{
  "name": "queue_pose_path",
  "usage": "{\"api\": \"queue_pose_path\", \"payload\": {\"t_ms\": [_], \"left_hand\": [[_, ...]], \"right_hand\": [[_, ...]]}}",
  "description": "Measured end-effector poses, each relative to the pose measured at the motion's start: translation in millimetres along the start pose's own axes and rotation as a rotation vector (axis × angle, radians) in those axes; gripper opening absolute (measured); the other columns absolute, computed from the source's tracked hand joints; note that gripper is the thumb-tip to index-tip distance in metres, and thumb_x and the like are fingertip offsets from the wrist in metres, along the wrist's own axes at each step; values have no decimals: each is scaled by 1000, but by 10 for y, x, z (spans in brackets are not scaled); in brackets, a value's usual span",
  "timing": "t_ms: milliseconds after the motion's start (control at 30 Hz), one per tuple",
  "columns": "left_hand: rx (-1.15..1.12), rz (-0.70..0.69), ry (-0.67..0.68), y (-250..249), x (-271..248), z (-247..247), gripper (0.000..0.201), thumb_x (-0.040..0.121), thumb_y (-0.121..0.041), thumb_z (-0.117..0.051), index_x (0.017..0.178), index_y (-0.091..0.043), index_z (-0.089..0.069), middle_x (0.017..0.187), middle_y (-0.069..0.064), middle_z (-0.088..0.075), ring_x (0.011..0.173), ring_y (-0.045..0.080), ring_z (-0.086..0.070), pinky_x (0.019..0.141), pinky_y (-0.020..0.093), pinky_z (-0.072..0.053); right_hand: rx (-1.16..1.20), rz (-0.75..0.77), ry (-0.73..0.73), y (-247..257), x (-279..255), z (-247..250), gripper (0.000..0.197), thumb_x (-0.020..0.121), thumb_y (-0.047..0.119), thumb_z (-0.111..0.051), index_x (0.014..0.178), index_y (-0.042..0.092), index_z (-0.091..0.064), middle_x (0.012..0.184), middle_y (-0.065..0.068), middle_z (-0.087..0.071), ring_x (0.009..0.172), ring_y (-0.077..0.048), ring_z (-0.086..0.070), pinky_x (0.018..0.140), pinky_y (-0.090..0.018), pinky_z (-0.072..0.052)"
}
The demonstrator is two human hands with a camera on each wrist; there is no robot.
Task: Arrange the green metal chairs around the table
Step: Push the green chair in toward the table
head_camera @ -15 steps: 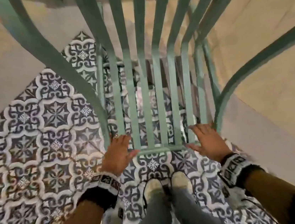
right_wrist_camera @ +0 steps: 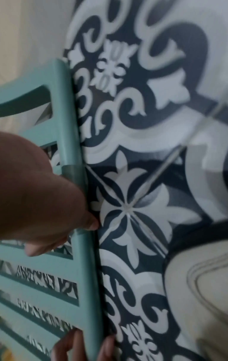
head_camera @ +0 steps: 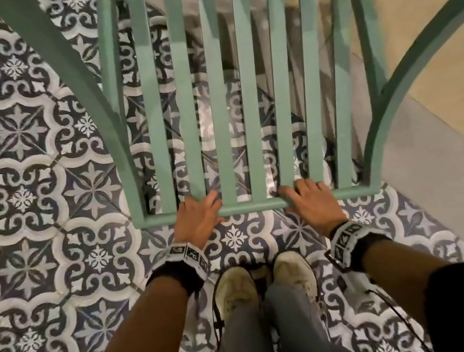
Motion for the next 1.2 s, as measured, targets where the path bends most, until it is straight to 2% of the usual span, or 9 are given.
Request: {"api": "queue_pose_path", "payload": {"t_ms": [133,233,367,467,533,767,967,1100,1200], "left_hand": [[15,-2,28,-77,-471,300,45,93,-46,-37,126,-16,-40,132,0,-44,107,36,-49,91,46,-42],[-25,-12,3,-225,-1161,799,44,92,-48,-34,123,-17,-42,132,-1,-45,103,37,-53,91,47,-41],[-10,-109,-100,-398,-2112,1742,57,88,-57,-23,115,-16,-50,124,-1,-55,87,31,-62,69,41,-55],[-69,-157,-210,-431,-2786,2606,75,89,-61,0,103,-14,-57,96,1,-65,58,23,-63,39,31,-52],[-64,-195,-351,-479,-3179,3214,72,89,-61,0,94,-15,-55,90,3,-67,49,21,-63,32,32,-50],[102,-244,-679,-636,-4054,4900,42,81,-56,-33,82,-14,-38,65,4,-58,29,17,-46,26,20,-38],[168,-146,-705,-537,-4385,5578,61,89,-64,-6,84,-15,-41,79,4,-65,37,9,-23,33,15,-17],[133,-140,-744,-505,-4530,6006,62,89,-64,-4,81,-15,-41,62,0,-54,33,8,-17,39,10,1],[122,-120,-787,-428,-4491,6359,66,88,-65,-4,75,-14,-44,58,0,-53,32,10,-20,35,13,-7]], "right_hand": [[-35,69,-14,114,-405,425,38,87,21,-42,123,13,-49,91,-18,-60,82,-34,-55,69,-42,-45],[26,99,-5,242,-1007,962,44,82,29,-49,121,9,-48,92,-16,-64,82,-32,-59,72,-44,-48],[100,110,-40,413,-1881,1953,44,86,42,-40,114,10,-50,88,-13,-66,77,-28,-60,75,-45,-52],[132,120,-129,506,-2417,2852,63,81,62,-35,108,9,-57,87,-13,-68,79,-31,-62,73,-42,-53],[116,108,-238,530,-2717,3516,65,74,65,-40,95,7,-62,76,-14,-68,70,-32,-62,64,-38,-54],[-131,119,-427,657,-3251,5147,53,69,57,-63,76,5,-51,50,-16,-56,42,-29,-52,46,-31,-43],[-136,188,-599,750,-3576,6047,51,74,64,-48,79,13,-47,48,-12,-54,39,-25,-51,42,-28,-39],[-143,198,-698,756,-3673,6481,50,74,65,-37,73,16,-44,45,-6,-50,37,-16,-33,43,-23,-23],[-144,186,-765,698,-3614,6840,62,77,69,-29,64,12,-48,45,-5,-50,36,-16,-35,43,-21,-22]]}}
Point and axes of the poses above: each hand's wrist, its own x-axis towards the middle knuckle, its own z-axis out of the back of the hand, y = z × x, the point moved 10 cm from there along x, towards the middle knuckle
